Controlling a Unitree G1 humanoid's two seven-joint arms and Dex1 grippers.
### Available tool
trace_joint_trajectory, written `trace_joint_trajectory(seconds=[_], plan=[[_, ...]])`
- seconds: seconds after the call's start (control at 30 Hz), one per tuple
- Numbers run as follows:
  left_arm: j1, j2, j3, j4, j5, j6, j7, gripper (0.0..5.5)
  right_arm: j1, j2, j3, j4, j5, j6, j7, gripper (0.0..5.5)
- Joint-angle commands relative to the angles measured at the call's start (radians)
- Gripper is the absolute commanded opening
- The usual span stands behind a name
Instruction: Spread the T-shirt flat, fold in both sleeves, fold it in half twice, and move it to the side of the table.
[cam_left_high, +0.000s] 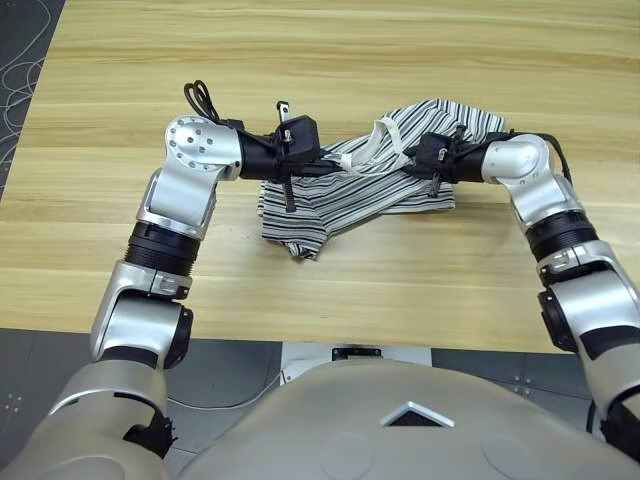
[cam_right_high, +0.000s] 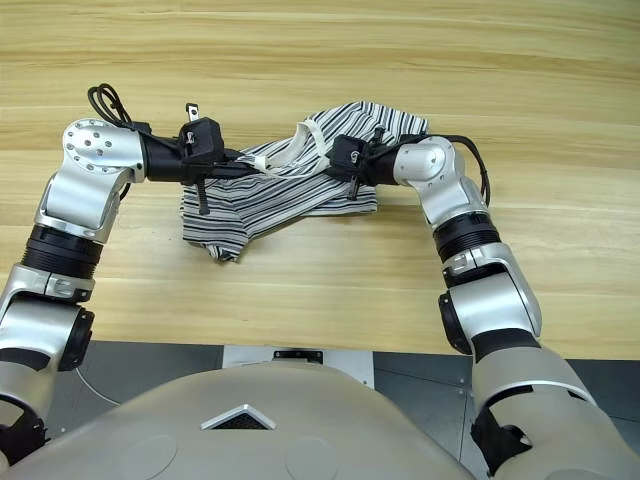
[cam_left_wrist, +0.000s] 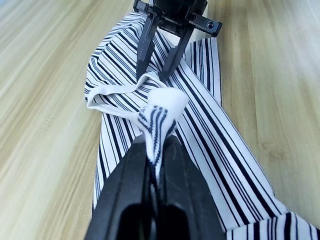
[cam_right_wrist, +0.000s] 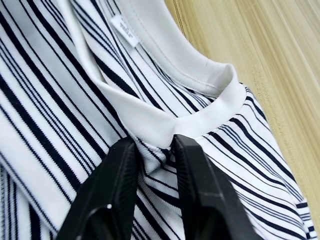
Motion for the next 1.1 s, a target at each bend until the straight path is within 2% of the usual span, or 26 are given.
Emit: trace_joint_trajectory(seconds=[0.03,0.1,0.23,0.33,0.57,0.7,0.8,0.93,1.0,1.1], plan=[[-0.019,0.002,-0.006,0.010,0.017,-0.016,-0.003,0.10,-0.026,0.015,-0.007,0.027,-0.002,-0.023,-0.005,0.44],[-0.021,0.002,-0.006,0.015,0.018,-0.019,-0.003,0.10,-0.029,0.017,-0.009,0.036,-0.002,-0.027,-0.006,0.12],[-0.020,0.003,-0.004,0.018,0.020,-0.023,-0.002,0.10,-0.030,0.010,-0.012,0.032,-0.001,-0.031,0.001,0.12],[-0.017,0.004,-0.008,0.005,0.021,-0.021,-0.010,0.10,0.012,-0.033,-0.020,-0.069,0.013,0.002,0.043,0.12],[0.082,0.123,-0.054,-0.161,0.022,-0.055,-0.142,0.10,0.273,-0.373,-0.028,-0.797,0.163,0.411,0.453,0.12],[0.237,0.319,-0.063,-0.437,-0.082,-0.131,-0.355,0.10,0.354,-0.513,-0.033,-1.094,0.274,0.614,0.588,0.12],[0.302,0.423,-0.034,-0.597,-0.204,-0.097,-0.453,0.10,0.382,-0.581,-0.043,-1.211,0.362,0.733,0.641,0.12],[0.303,0.502,-0.015,-0.694,-0.379,-0.023,-0.488,0.10,0.390,-0.631,-0.057,-1.273,0.453,0.821,0.667,0.12],[0.283,0.491,-0.010,-0.687,-0.372,-0.014,-0.476,0.10,0.376,-0.624,-0.047,-1.259,0.447,0.819,0.646,0.12],[0.220,0.428,-0.012,-0.616,-0.320,-0.005,-0.404,0.10,0.320,-0.548,-0.030,-1.188,0.411,0.795,0.557,0.12]])
